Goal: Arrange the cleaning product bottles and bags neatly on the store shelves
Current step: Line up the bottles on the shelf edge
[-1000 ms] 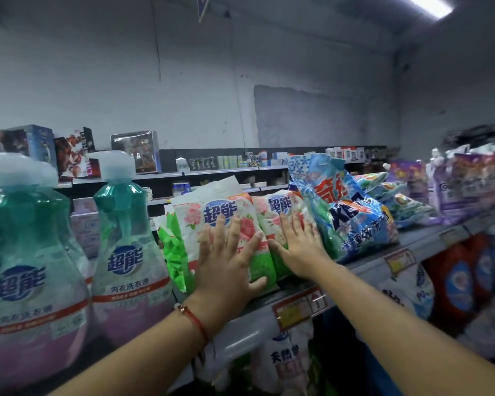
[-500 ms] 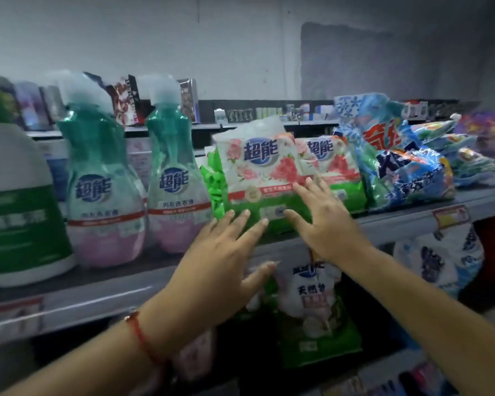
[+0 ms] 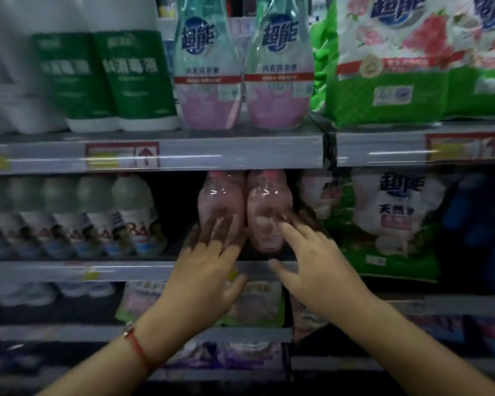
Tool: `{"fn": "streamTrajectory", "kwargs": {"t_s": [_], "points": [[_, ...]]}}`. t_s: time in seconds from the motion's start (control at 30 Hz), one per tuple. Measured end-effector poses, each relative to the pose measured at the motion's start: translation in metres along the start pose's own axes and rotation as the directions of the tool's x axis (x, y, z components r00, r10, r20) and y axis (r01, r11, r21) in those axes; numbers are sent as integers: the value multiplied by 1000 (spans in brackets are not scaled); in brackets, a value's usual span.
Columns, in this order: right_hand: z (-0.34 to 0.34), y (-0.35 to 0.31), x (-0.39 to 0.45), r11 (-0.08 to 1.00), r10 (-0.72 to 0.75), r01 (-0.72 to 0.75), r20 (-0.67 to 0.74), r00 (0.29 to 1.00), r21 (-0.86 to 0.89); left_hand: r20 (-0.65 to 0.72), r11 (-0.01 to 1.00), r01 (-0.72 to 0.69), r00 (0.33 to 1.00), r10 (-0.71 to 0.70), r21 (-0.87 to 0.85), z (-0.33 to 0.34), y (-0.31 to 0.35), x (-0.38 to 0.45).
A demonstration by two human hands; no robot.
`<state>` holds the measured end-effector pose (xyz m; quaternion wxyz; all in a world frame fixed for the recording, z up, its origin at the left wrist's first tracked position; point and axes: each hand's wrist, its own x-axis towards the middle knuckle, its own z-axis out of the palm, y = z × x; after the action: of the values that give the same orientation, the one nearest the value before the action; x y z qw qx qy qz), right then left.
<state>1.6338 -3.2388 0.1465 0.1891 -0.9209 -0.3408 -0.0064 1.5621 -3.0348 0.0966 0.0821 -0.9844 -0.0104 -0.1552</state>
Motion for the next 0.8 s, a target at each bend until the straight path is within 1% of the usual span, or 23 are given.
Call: {"fn": "streamTrajectory", "kwargs": {"t_s": [0.07, 0.13, 0.2, 0.27, 0.37, 0.47, 0.53, 0.6, 0.63, 0.67, 0.7, 0.73, 0.77, 0.8], "points": [[10, -5, 7, 999, 17, -20, 61, 998, 47, -42, 999, 27, 999, -25, 45, 9, -4, -1], [24, -4, 15, 997, 11, -16, 76, 997, 75, -79, 996, 43, 996, -37, 73, 22, -6, -1], [41, -1, 21, 999, -9, 6, 85, 996, 32, -118, 997, 56, 992, -50, 48, 38, -9, 0], [59, 3, 24, 1000, -2, 4, 104, 995, -21, -140, 998, 58, 988, -61, -22, 56, -10, 1], [82, 8, 28, 999, 2, 2, 81, 997, -48, -148, 991, 28, 988, -47, -129, 84, -11, 0], [96, 12, 36, 998, 32, -27, 76, 997, -63, -123, 987, 43, 990, -63, -157, 97, -12, 6], [101, 11, 40, 997, 18, -16, 35, 999, -71, -134, 982, 41, 989, -66, -184, 98, -12, 8], [106, 11, 41, 999, -12, 10, -27, 1000, -47, -203, 971, -15, 978, -35, -240, 99, -14, 4], [109, 12, 39, 1000, -18, 18, -43, 999, -14, -254, 953, -47, 967, -32, -299, 96, -16, 1], [112, 13, 37, 999, -25, 29, -93, 995, 46, -301, 920, -57, 951, -67, -387, 91, -16, -1], [114, 15, 36, 991, -26, 51, -192, 981, 127, -338, 868, -40, 929, -149, -494, 85, -15, -1], [114, 16, 35, 968, 19, 57, -299, 954, 244, -344, 798, 1, 902, -261, -603, 76, -13, 2], [112, 16, 36, 918, 118, 36, -359, 926, 395, -311, 712, 59, 872, -378, -700, 68, -11, 8], [111, 16, 40, 842, 231, 2, -364, 902, 540, -241, 621, 135, 842, -483, -772, 66, -10, 16]]}}
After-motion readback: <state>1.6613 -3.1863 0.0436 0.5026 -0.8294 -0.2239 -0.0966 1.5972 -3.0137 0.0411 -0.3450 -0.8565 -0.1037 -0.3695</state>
